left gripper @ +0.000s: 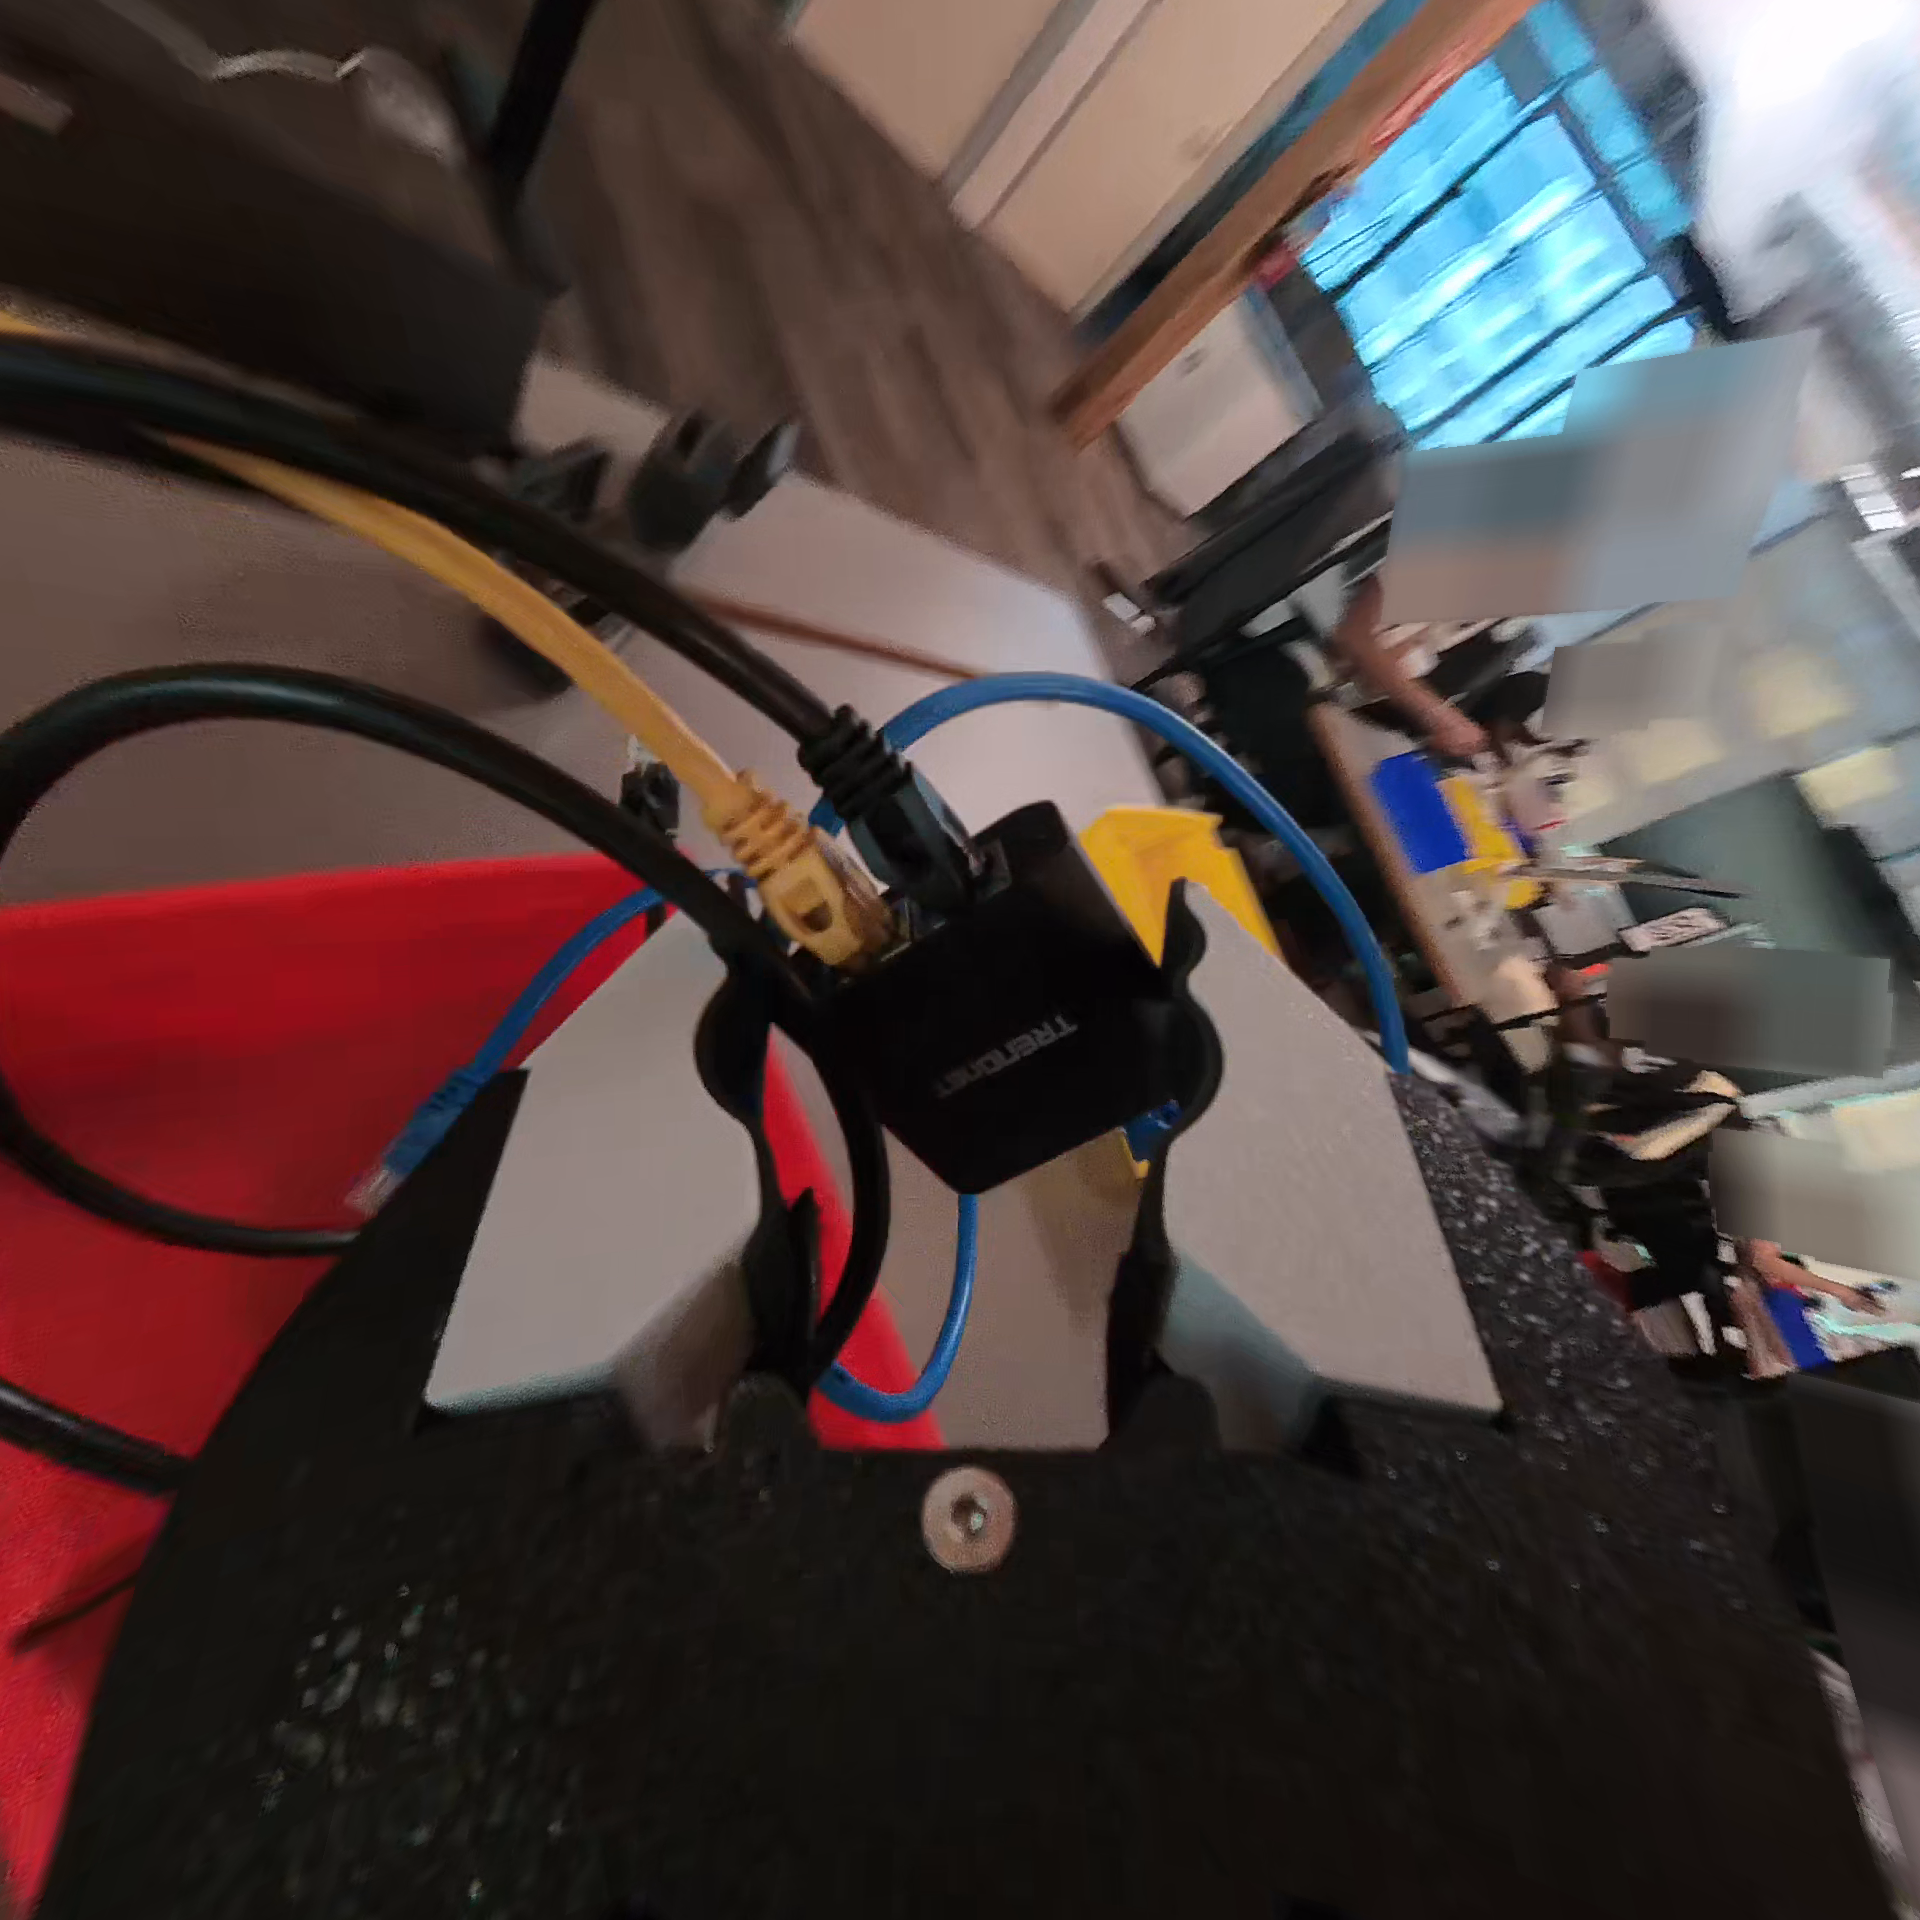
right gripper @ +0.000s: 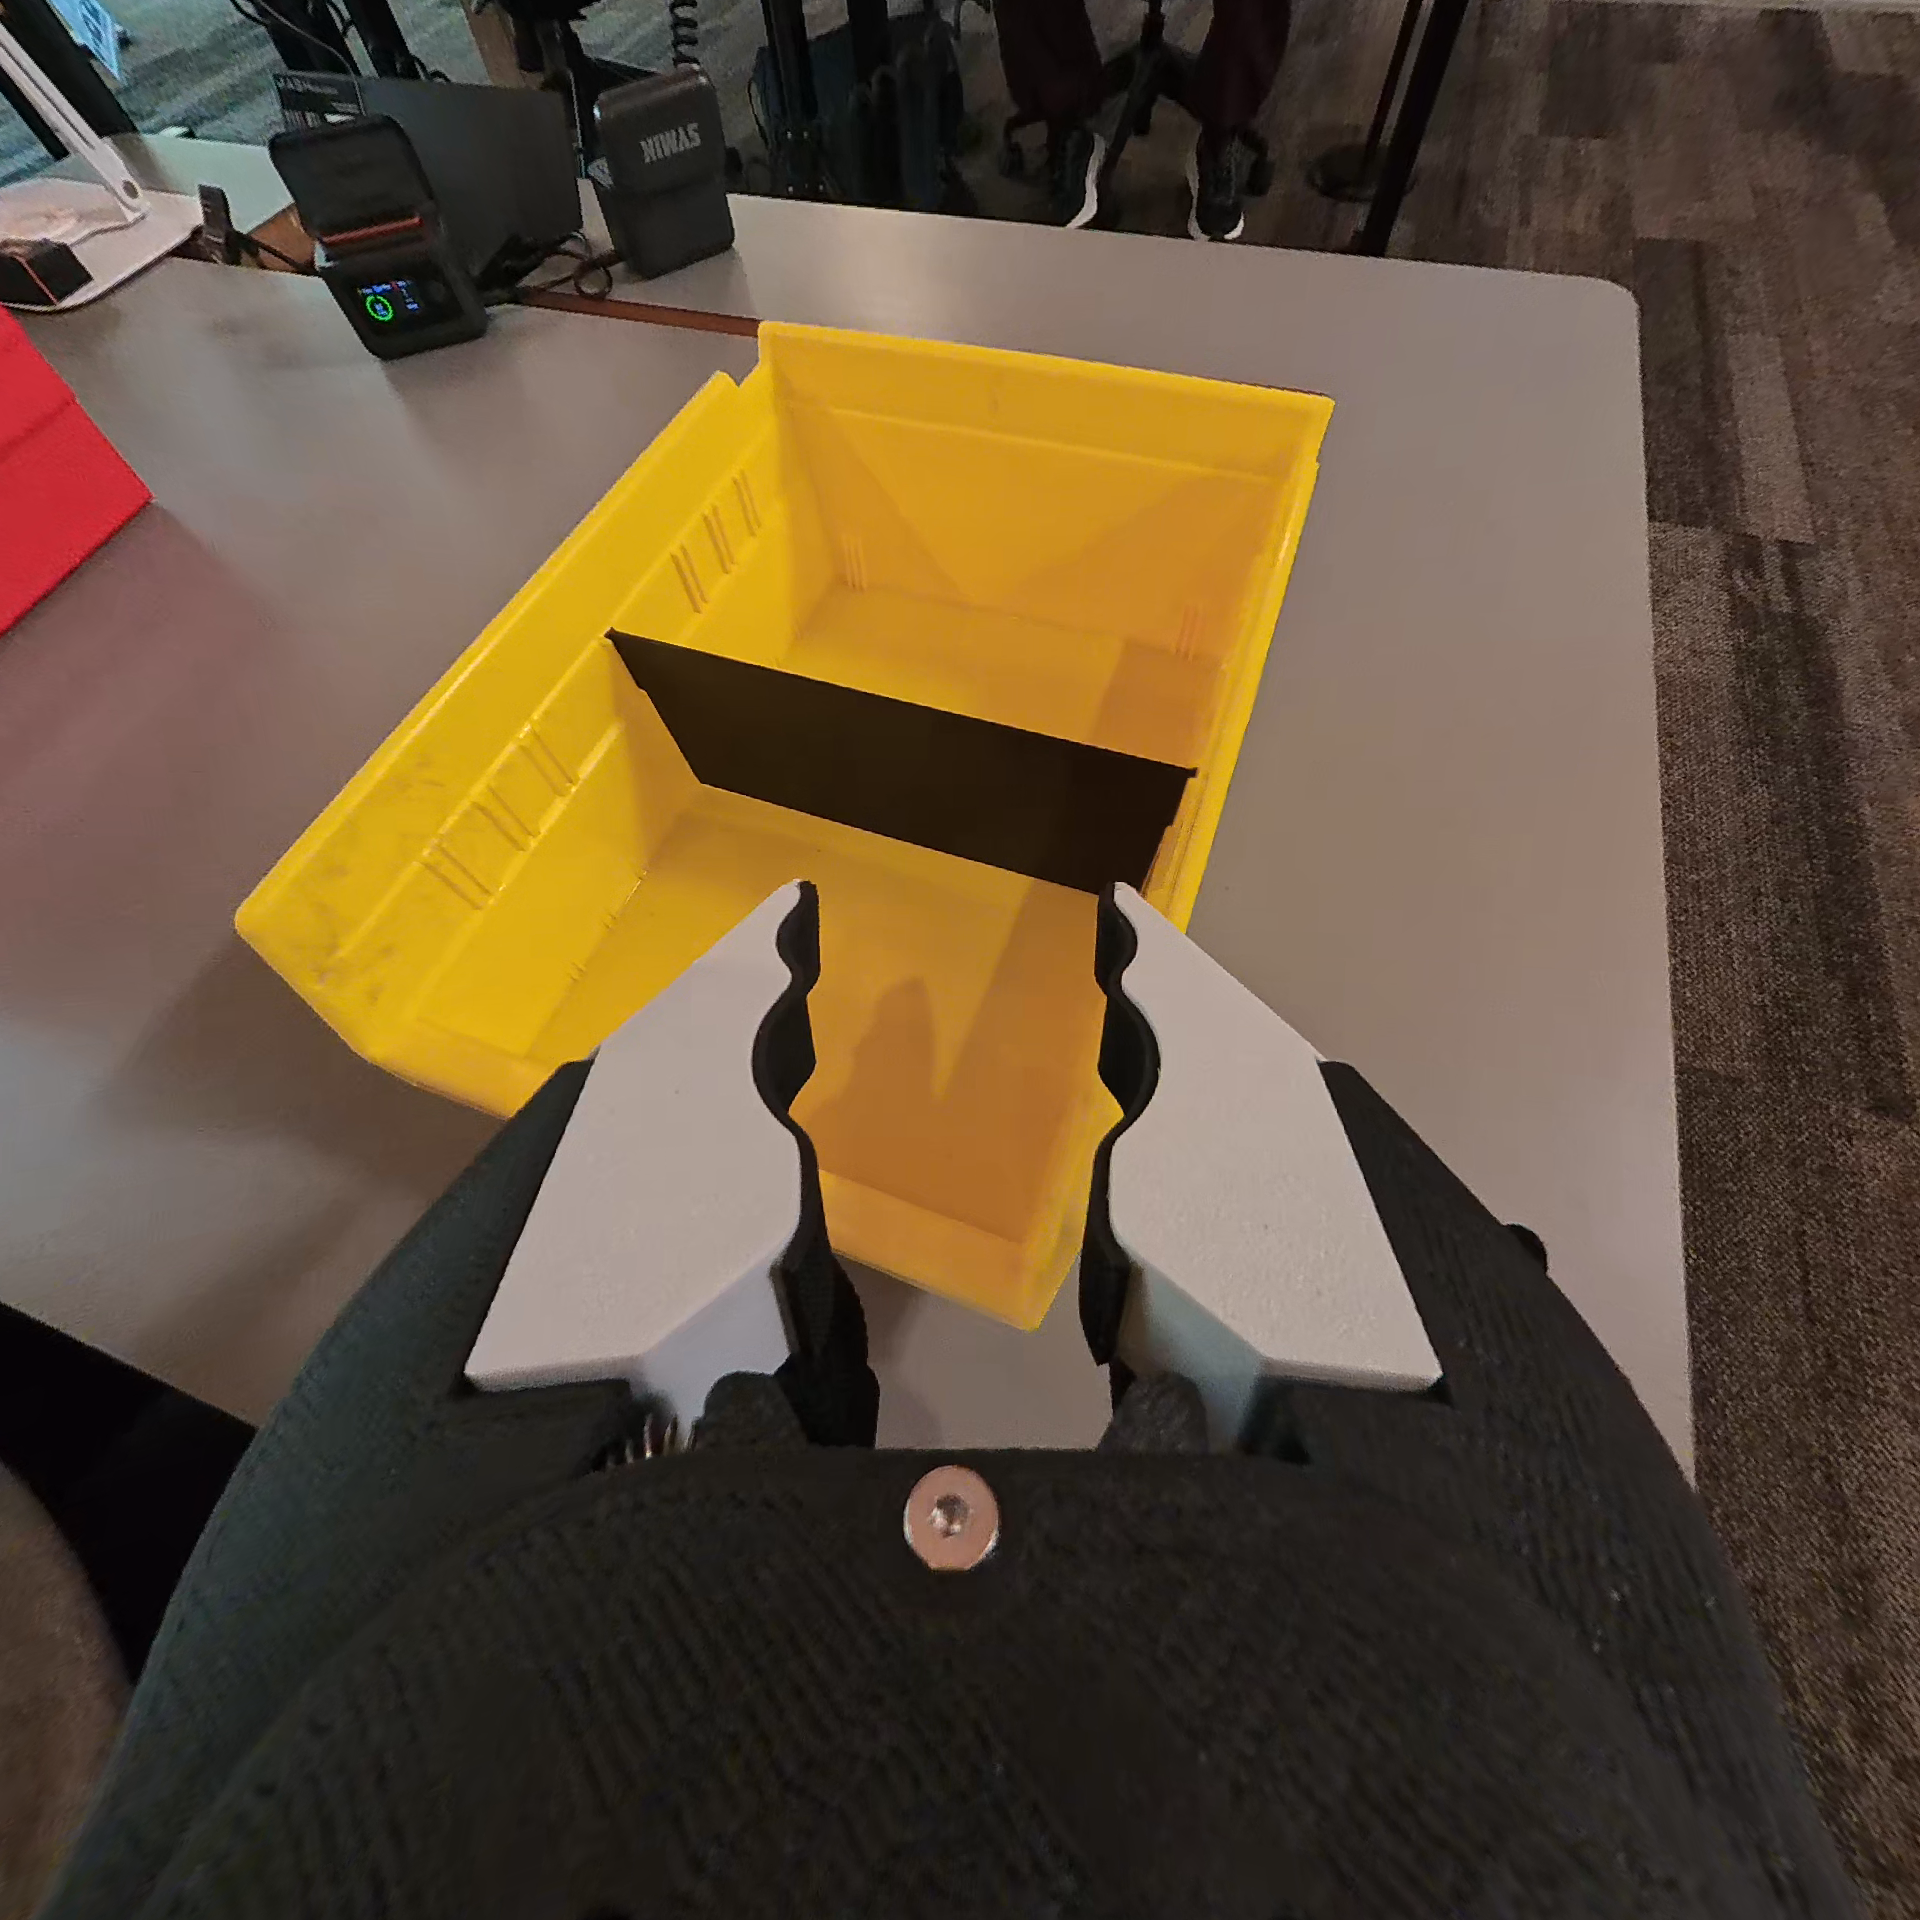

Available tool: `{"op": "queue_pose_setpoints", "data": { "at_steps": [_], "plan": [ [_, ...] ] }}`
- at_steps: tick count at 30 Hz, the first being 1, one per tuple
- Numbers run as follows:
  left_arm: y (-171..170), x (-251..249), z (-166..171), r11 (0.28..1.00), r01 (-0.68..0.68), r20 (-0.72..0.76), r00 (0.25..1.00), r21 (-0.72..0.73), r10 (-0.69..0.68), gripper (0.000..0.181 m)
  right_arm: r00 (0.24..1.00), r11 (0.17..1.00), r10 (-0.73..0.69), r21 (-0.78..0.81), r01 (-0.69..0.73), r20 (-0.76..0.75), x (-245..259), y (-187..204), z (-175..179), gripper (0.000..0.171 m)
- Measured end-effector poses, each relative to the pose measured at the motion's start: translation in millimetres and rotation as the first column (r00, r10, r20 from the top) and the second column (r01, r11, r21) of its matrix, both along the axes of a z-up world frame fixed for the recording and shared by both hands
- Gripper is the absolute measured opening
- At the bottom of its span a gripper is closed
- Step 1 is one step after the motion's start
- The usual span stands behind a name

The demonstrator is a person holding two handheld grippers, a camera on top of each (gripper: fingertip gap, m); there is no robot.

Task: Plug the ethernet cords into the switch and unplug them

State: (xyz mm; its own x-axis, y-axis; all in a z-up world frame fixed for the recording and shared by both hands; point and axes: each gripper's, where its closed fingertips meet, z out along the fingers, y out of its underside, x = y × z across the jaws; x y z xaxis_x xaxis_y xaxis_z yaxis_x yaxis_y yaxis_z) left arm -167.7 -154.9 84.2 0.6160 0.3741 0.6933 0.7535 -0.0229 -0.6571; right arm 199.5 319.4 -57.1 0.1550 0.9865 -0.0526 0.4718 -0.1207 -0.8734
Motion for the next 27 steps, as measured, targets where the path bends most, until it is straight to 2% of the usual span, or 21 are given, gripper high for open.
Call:
{"op": "queue_pose_setpoints", "data": {
  "at_steps": [3,5,8,11,14,19,23,27],
  "plan": [
    [15,19,52,0.986,0.077,-0.056,0.996,0.146,-0.070,0.076,1.000,1.000,0.006,0.002,-0.006,0.002,-2,-2,0,0.052],
    [32,36,77,0.972,0.147,-0.091,0.987,0.185,-0.132,0.076,1.000,1.000,0.013,0.004,-0.013,0.003,-3,-4,0,0.052],
    [67,63,92,0.955,0.246,-0.139,0.964,0.166,-0.225,0.076,1.000,1.000,0.023,0.013,-0.023,0.004,-5,-7,2,0.052],
    [108,91,87,0.926,0.346,-0.160,0.933,0.151,-0.323,0.076,0.999,0.999,0.035,0.026,-0.035,-0.003,-7,-11,6,0.052],
    [147,116,64,0.895,0.416,-0.150,0.906,0.158,-0.395,0.076,0.999,0.998,0.050,0.036,-0.049,-0.019,-9,-15,12,0.052],
    [196,146,-5,0.907,0.411,-0.146,0.907,0.095,-0.396,0.076,0.996,0.995,0.080,0.054,-0.078,-0.043,-14,-24,20,0.051],
    [213,151,-80,0.930,0.316,-0.181,0.920,-0.187,-0.349,0.076,0.994,0.993,0.101,0.071,-0.099,-0.031,-17,-30,19,0.051],
    [211,149,-146,0.845,0.227,-0.200,0.912,-0.484,-0.359,0.076,0.993,0.991,0.114,0.078,-0.112,-0.028,-20,-34,19,0.051]
  ]
}}
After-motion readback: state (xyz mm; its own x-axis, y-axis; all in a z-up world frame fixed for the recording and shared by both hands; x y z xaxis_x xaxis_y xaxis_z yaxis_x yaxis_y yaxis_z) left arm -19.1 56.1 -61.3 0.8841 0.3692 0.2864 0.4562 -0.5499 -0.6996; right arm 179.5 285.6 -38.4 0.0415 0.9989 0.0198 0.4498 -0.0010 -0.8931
